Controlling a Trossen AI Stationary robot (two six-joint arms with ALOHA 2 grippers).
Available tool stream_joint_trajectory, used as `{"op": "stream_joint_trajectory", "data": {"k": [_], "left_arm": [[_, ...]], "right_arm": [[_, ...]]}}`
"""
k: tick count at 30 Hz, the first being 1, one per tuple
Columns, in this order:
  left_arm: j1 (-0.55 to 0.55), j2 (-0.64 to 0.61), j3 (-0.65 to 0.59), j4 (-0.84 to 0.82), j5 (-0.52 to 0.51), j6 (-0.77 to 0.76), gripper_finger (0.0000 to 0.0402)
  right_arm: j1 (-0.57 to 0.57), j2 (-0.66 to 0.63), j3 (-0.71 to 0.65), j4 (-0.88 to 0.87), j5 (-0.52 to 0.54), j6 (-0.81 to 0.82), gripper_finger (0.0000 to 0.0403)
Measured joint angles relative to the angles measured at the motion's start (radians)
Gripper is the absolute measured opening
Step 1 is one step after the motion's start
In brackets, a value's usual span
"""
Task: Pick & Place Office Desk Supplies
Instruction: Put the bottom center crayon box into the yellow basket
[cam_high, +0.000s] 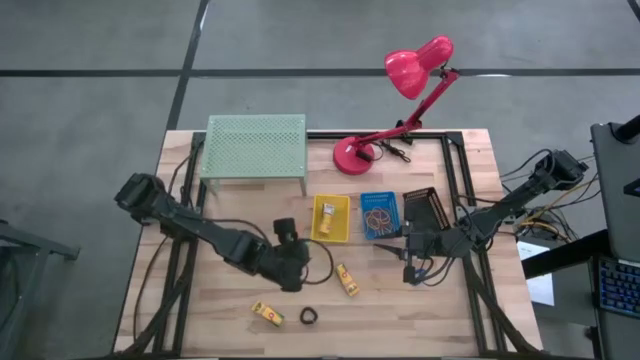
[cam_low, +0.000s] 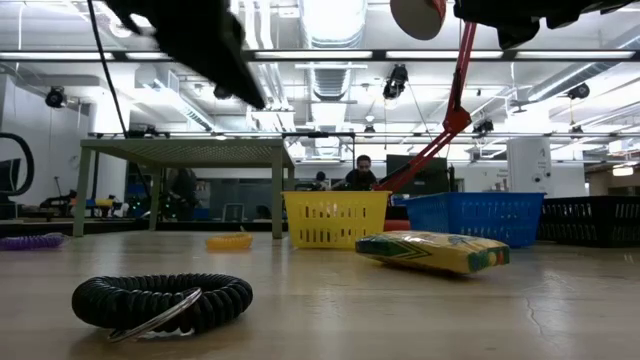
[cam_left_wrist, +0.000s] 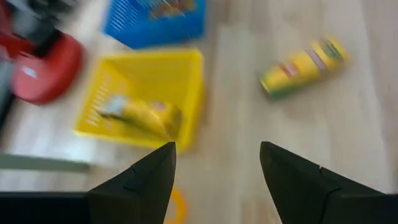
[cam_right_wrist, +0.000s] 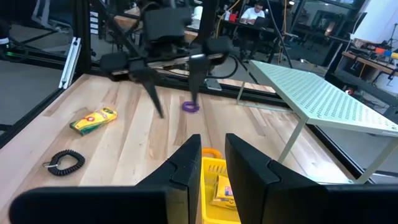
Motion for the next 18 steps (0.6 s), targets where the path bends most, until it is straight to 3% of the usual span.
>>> {"op": "stream_joint_trajectory", "data": {"k": [6, 11, 15, 18], "left_arm": [[-0.045, -0.017, 0.0, -0.157, 0.213, -0.028, 0.0238], [-0.071, -0.048, 0.002, -0.17, 0.409, -0.053, 0.0238], [-0.086, -0.072, 0.002, -0.169, 0.494, -0.079, 0.0238], [-0.107, -0.087, 0.002, -0.168, 0.5, -0.142, 0.0238]], "right_arm": [[0.0, 0.0, 0.0, 0.0, 0.0, 0.0, 0.0068], [0.0, 0.0, 0.0, 0.0, 0.0, 0.0, 0.0068], [0.0, 0.0, 0.0, 0.0, 0.0, 0.0, 0.0068], [0.0, 0.0, 0.0, 0.0, 0.0, 0.0, 0.0068]]}}
